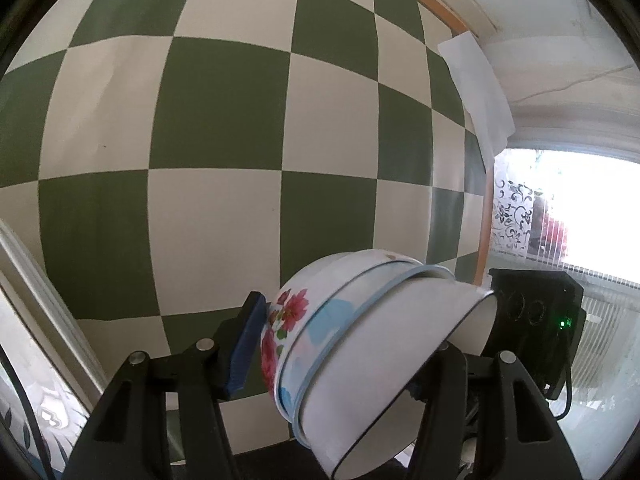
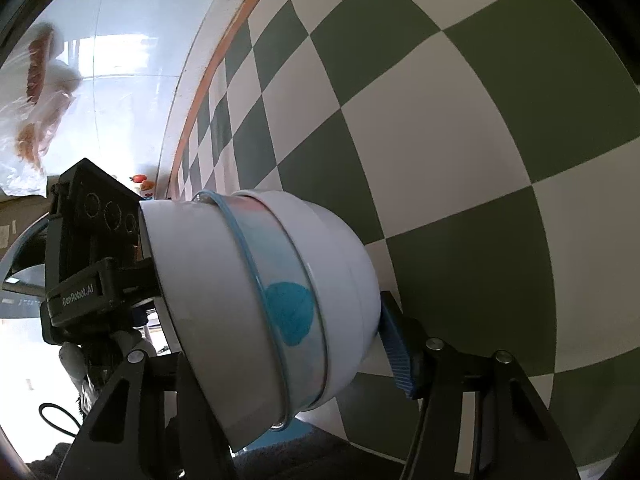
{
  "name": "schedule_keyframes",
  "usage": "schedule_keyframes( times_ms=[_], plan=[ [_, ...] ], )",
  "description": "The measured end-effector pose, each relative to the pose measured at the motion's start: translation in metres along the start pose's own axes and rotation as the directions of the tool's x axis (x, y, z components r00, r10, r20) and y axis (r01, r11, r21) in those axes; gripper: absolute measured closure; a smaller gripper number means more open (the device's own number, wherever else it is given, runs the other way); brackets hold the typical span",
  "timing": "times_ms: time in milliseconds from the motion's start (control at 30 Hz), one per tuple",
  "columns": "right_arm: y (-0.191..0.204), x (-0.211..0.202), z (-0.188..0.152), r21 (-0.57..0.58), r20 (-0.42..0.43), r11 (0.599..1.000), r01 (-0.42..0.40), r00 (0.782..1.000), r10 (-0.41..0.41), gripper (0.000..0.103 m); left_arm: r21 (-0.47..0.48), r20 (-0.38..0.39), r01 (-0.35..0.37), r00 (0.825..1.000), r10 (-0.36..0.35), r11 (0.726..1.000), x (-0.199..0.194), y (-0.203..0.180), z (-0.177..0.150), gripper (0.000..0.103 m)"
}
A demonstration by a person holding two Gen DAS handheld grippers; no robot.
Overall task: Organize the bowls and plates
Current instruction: 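Carry the bowl stack with both tools over the plate stack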
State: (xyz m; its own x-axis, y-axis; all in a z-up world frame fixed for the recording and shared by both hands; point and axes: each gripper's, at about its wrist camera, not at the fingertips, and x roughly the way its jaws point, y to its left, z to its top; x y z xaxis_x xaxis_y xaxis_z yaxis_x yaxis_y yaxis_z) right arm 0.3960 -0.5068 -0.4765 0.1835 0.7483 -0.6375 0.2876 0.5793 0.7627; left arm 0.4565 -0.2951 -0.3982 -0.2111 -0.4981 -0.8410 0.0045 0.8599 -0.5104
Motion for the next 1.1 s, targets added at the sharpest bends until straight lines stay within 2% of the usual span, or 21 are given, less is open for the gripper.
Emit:
schedule_keyframes(
  times_ms=[333,567,833,1100],
  plan=[
    [0.029,0.005,0.01,-0.04,-0.035,0.999,-0.006,0.999,0.004,0.044,-0.028,0.038,-0.028,0.999,0.029,0.999,-0.022,-0.003,-0.003,0.048],
    [0.058,0.009,0.016,-0.088,-0.088,0.996,-0.006,0.996,-0.002,0.044,-0.077,0.093,-0.013,0.995,0.02,0.997,-0.056,0.01,-0.012,0.048],
    [0.117,0.031,0.006,-0.163,-0.132,0.987,-0.008,0.991,-0.013,0.044,-0.1,0.141,-0.017,0.99,0.031,0.995,-0.11,0.049,-0.028,0.048],
    [0.184,0.088,-0.017,-0.198,-0.155,0.98,-0.023,0.988,-0.008,0.045,-0.116,0.155,-0.03,0.987,0.047,0.993,-0.154,0.106,-0.042,0.048]
  ],
)
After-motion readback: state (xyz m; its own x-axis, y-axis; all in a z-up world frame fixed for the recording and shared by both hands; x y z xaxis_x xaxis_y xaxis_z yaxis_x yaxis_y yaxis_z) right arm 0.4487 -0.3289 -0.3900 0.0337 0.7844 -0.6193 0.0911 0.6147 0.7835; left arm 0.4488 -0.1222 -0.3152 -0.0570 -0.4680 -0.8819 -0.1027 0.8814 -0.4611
